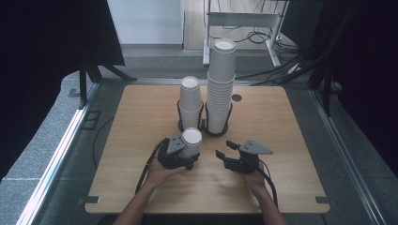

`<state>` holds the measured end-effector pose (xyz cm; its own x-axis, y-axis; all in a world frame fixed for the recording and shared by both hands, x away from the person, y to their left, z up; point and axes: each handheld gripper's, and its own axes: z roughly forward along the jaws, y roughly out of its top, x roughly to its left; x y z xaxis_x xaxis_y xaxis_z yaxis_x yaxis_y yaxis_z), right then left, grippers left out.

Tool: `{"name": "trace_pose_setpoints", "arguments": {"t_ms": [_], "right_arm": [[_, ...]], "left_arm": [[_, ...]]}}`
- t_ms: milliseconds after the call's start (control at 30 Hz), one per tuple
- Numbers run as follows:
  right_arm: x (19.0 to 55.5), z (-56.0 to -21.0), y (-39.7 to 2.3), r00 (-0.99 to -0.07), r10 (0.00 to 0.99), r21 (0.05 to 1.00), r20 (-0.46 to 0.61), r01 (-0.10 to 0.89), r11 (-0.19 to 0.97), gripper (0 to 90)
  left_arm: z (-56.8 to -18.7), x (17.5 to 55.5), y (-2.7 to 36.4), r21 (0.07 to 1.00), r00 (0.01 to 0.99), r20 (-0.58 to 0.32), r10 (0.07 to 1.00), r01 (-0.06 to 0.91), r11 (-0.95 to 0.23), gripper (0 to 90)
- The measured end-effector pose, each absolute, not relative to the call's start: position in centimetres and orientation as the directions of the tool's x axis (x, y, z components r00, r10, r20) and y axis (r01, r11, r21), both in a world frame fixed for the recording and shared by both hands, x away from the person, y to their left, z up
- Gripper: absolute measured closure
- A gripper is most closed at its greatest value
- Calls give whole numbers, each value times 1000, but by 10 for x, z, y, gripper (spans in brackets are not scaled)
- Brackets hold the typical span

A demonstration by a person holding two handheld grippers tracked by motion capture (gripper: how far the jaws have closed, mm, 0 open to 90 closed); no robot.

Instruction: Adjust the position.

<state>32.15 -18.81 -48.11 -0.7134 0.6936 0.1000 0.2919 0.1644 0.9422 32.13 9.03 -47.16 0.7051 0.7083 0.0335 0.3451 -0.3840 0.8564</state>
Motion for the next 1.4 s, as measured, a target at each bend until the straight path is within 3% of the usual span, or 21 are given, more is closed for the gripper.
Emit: {"name": "trace_pose_setpoints", "arguments": {"t_ms": [800,1133,1400], "right_arm": [[313,-470,-182,-752,640,956,160,280,91,262],[310,-469,-169,-787,590,956,180,280,83,170],[309,-473,-161,-793,577,950,195,299,90,150]], "left_arm": [[-484,323,78,827,723,55,689,354,-437,129],[-490,319,67,808,755,66,652,343,-479,129],[-492,313,54,800,783,70,618,326,-503,129]]}}
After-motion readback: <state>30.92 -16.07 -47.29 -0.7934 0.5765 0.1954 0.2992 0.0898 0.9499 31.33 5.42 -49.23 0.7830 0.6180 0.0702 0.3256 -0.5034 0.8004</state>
